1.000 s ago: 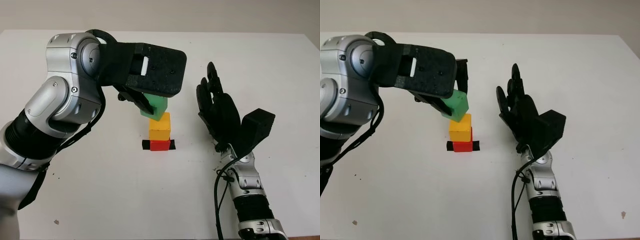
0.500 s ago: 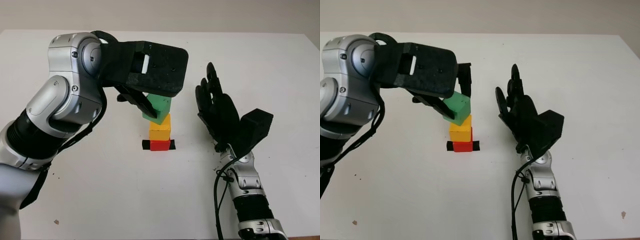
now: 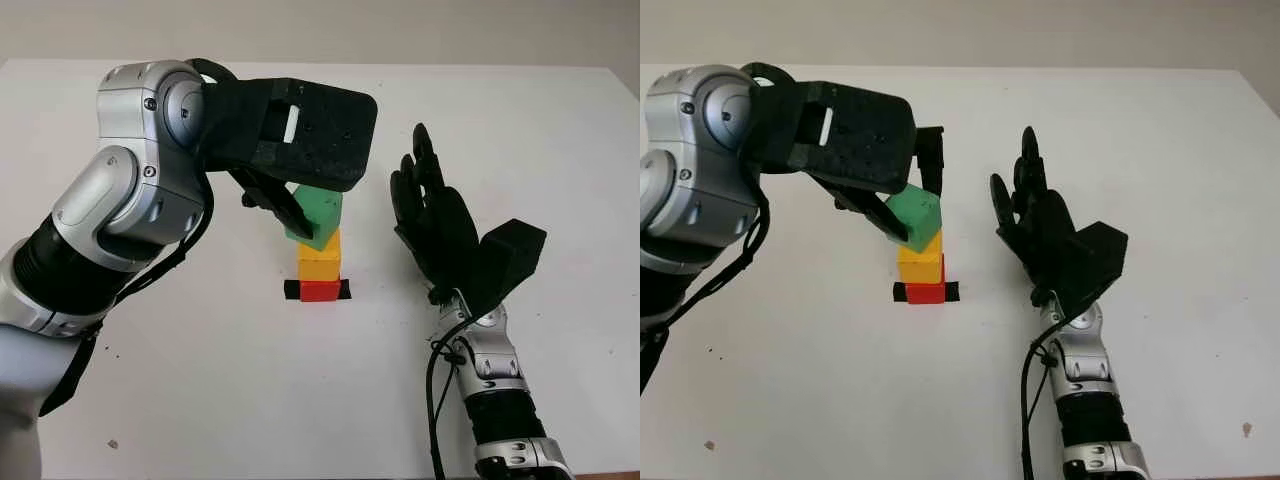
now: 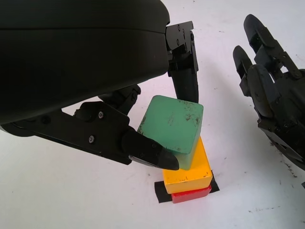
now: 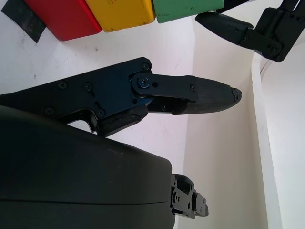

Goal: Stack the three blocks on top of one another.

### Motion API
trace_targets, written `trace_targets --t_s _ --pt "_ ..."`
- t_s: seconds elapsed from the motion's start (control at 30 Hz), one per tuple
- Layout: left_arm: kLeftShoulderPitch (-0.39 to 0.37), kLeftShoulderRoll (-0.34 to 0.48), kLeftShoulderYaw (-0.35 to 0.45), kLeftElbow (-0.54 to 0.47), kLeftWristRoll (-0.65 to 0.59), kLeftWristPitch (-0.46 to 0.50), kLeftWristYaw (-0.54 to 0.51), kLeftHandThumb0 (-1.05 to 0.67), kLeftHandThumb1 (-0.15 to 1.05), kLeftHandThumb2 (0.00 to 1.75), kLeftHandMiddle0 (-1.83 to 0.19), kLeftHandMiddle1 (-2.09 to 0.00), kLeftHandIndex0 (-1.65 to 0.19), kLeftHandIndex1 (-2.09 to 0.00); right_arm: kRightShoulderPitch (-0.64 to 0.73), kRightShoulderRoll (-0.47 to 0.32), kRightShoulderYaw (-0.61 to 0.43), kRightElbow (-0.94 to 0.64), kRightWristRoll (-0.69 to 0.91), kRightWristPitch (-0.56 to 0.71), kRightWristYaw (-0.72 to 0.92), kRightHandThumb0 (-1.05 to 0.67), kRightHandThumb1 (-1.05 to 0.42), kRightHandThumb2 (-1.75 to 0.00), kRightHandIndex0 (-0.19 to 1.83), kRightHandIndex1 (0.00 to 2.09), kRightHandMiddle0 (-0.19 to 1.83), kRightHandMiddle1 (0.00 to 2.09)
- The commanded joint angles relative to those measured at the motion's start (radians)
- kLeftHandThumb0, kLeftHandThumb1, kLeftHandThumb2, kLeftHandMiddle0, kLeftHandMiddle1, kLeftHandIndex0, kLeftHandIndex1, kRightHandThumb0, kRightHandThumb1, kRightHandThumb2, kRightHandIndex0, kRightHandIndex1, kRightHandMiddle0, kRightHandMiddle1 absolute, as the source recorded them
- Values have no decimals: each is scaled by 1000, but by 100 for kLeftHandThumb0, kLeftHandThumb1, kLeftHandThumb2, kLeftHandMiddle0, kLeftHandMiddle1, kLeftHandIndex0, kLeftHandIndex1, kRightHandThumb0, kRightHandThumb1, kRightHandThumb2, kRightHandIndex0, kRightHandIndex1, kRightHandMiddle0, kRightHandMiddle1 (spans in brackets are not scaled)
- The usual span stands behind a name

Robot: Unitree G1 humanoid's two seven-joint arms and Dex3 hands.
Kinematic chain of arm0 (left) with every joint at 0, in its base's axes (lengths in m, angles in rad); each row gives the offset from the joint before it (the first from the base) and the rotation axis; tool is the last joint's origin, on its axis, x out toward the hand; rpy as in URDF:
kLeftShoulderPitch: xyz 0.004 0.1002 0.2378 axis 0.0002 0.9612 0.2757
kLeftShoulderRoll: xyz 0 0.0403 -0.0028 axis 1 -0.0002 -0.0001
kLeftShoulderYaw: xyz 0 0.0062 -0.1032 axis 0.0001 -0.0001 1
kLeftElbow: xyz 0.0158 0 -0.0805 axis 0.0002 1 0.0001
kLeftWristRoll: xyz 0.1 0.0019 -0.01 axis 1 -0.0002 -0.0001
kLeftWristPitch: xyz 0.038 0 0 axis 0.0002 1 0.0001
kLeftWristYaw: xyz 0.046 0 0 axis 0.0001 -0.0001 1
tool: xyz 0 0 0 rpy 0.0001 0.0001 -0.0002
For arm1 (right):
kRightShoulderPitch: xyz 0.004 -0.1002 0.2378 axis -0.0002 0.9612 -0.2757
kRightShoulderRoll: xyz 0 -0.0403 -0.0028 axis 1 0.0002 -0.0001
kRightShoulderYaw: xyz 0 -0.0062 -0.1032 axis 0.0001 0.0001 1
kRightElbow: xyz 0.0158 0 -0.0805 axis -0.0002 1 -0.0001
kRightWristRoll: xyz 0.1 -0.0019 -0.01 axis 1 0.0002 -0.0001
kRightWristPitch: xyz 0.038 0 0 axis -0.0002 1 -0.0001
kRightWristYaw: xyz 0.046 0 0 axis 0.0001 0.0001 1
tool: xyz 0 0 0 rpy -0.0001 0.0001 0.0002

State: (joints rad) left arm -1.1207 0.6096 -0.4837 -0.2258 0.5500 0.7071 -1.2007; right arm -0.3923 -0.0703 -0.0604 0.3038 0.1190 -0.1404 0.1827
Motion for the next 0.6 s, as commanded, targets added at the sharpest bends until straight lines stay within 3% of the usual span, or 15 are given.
trace_targets --t_s 0.0,0.27,0.4,0.5,0.57 --pt "-17 -1 5 -7 -3 0 3 -23 105 15 -85 -209 -54 -209 4 0 -3 1 3 -9 3 -74 -105 -49 -19 0 -19 5" --pt "-19 4 -6 -16 5 -7 -3 -25 105 14 -86 -209 -88 -209 2 0 -7 8 7 -10 7 -77 -105 -47 -19 0 -18 4" --pt "-25 4 -14 -15 14 -2 -13 -26 105 14 -87 -209 -61 -209 4 2 -8 7 14 -8 10 -77 -105 -46 -19 0 -19 4" --pt "-23 5 -10 -13 9 -10 -17 -25 105 15 -79 -209 -71 -209 6 1 -5 7 8 -17 9 -76 -105 -47 -19 0 -19 4" --pt "-22 5 -10 -13 10 -9 -19 -25 105 15 -83 -209 -82 -209 7 3 -6 4 11 -15 8 -75 -105 -48 -19 0 -19 3"
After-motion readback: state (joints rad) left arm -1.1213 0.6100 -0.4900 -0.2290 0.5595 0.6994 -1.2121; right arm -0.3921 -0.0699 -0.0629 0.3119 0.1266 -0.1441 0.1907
